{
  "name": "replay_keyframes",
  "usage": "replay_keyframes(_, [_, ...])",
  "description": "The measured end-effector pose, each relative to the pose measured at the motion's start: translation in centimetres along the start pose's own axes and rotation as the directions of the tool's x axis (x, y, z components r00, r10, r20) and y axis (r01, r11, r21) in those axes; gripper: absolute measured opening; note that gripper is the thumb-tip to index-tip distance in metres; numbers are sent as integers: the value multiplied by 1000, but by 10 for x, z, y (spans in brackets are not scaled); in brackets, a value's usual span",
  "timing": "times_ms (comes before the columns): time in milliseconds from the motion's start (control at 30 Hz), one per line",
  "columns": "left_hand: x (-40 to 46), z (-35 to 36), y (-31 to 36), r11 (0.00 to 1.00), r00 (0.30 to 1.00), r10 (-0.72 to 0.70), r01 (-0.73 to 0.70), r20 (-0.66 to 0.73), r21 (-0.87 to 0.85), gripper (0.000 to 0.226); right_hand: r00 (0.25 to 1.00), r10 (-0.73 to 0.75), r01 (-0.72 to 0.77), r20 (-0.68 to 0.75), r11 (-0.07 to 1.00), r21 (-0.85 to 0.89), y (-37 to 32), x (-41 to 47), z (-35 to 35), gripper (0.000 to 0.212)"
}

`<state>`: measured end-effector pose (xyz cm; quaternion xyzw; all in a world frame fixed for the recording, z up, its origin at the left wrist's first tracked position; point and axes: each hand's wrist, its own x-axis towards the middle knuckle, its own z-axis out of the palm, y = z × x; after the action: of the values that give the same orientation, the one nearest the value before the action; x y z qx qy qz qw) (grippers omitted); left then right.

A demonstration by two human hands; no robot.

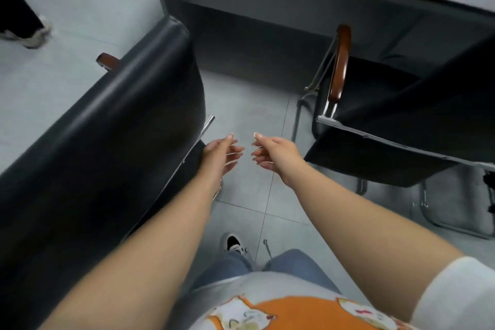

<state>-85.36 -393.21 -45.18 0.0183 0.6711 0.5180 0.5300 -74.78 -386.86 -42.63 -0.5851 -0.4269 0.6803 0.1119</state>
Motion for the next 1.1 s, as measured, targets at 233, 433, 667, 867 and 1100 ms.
replay_keyframes(233, [48, 24, 28, 999, 993, -36, 32, -110, -41, 23, 994, 52, -41, 96, 993, -112, -40, 67, -9, 23])
replay_keyframes(433, [102, 47, 60, 972, 933, -48, -38, -356, -231, 25, 951, 94, -7, 294, 959, -283, -93, 147, 2, 23])
replay_keyframes(667, [155, 52, 90, 893, 728, -158, -184, -667, -411, 28, 868, 179, 87, 463, 864, -496, -141, 226, 23, 24])
replay_keyframes(867, [198, 26, 80, 856, 501, -278, -259, -820, -448, 23, 796, 249, 172, 552, 781, -601, -139, 280, 85, 22])
replay_keyframes(1100, [238, 6, 64, 797, 516, -351, -273, -781, -539, 27, 717, 308, 247, 625, 727, -641, -99, 306, 167, 61])
